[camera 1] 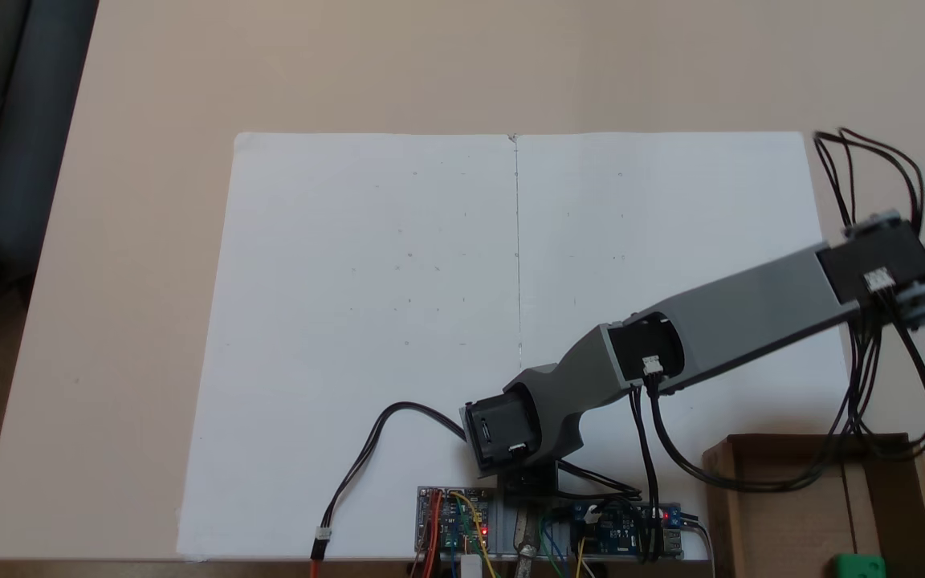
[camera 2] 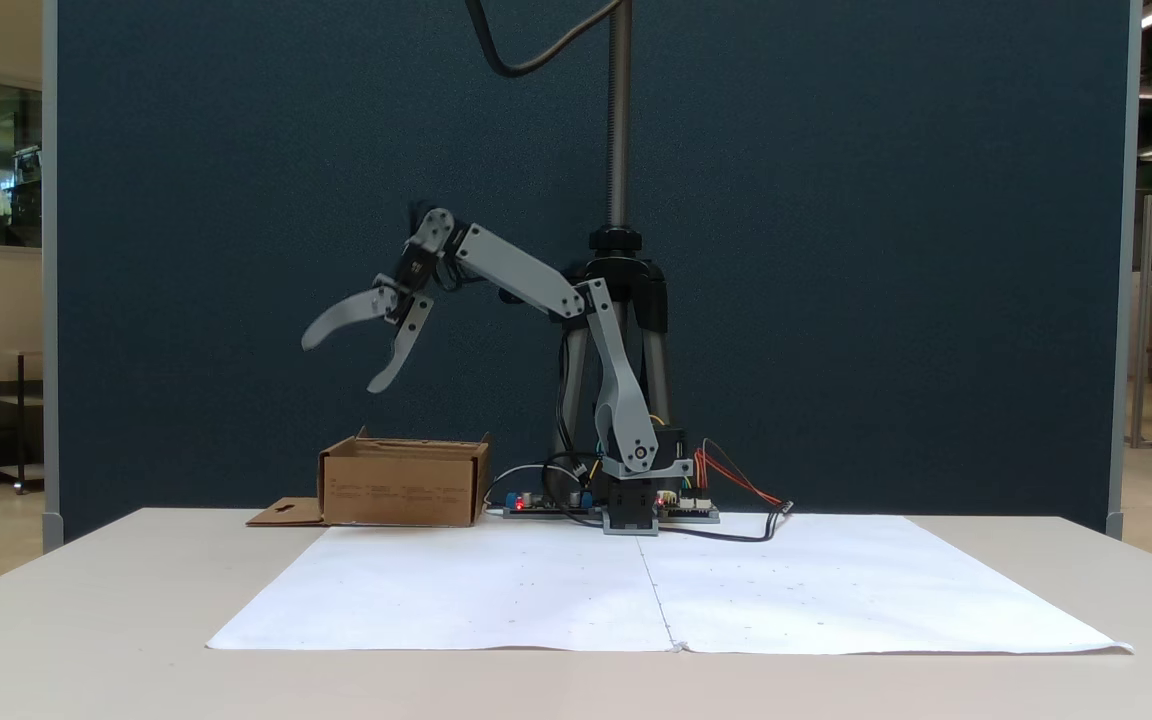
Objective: Grasp a green dice and put it in the bin.
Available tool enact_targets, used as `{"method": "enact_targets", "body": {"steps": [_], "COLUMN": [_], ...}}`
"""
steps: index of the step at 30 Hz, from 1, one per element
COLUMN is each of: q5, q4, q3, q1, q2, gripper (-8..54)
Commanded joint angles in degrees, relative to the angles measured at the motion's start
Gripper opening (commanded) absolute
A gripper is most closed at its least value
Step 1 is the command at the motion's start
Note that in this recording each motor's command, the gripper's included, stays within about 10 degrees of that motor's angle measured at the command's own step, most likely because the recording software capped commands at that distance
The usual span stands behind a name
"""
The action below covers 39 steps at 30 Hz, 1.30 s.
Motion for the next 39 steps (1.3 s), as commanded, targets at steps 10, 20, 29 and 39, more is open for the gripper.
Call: {"method": "enact_targets", "body": {"steps": [10,20,29,39], "q5": [4.0,4.1,4.7,4.7], "q4": [-7.4,-13.6,-21.5,-42.9], "q3": [4.8,13.3,35.9,54.0], "q1": [-29.4,-53.2,-66.0,-68.8], "q2": [13.6,20.2,37.4,51.9], "gripper": [43.6,43.8,45.3,46.8]}}
